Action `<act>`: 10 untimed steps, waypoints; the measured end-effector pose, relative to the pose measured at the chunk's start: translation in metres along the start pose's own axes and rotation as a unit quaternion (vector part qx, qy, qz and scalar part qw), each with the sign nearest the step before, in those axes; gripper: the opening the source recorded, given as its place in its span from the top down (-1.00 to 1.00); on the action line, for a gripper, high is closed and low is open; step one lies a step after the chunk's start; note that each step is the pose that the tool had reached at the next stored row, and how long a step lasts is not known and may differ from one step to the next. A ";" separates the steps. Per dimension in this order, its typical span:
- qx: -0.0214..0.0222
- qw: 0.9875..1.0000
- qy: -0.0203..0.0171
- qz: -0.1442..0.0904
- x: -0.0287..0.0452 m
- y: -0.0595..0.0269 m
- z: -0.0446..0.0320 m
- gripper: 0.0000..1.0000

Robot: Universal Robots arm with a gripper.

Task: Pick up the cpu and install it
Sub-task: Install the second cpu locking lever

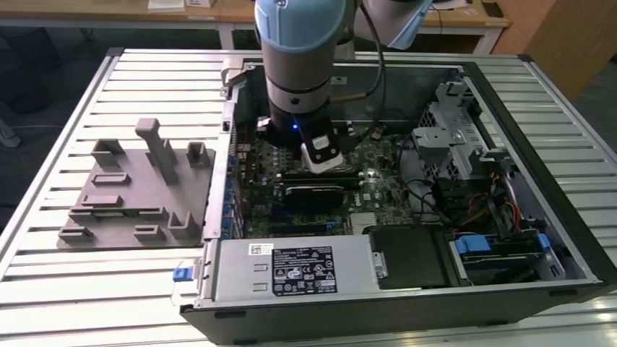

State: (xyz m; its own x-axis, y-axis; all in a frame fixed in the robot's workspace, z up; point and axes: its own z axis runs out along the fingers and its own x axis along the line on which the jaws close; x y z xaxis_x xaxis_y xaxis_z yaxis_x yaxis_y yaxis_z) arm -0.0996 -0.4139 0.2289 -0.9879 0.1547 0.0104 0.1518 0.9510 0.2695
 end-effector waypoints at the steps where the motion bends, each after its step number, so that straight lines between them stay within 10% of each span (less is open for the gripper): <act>1: 0.000 1.000 0.000 0.000 0.0000 0.0000 0.0000 0.79; 10: 0.019 1.000 -0.004 0.004 -0.0070 0.0049 0.0012 0.79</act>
State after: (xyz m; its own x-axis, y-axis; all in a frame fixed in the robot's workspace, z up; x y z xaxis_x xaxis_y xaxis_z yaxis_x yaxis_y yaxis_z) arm -0.0919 -0.4100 0.2290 -0.9864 0.1646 0.0042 0.1610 0.9591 0.2328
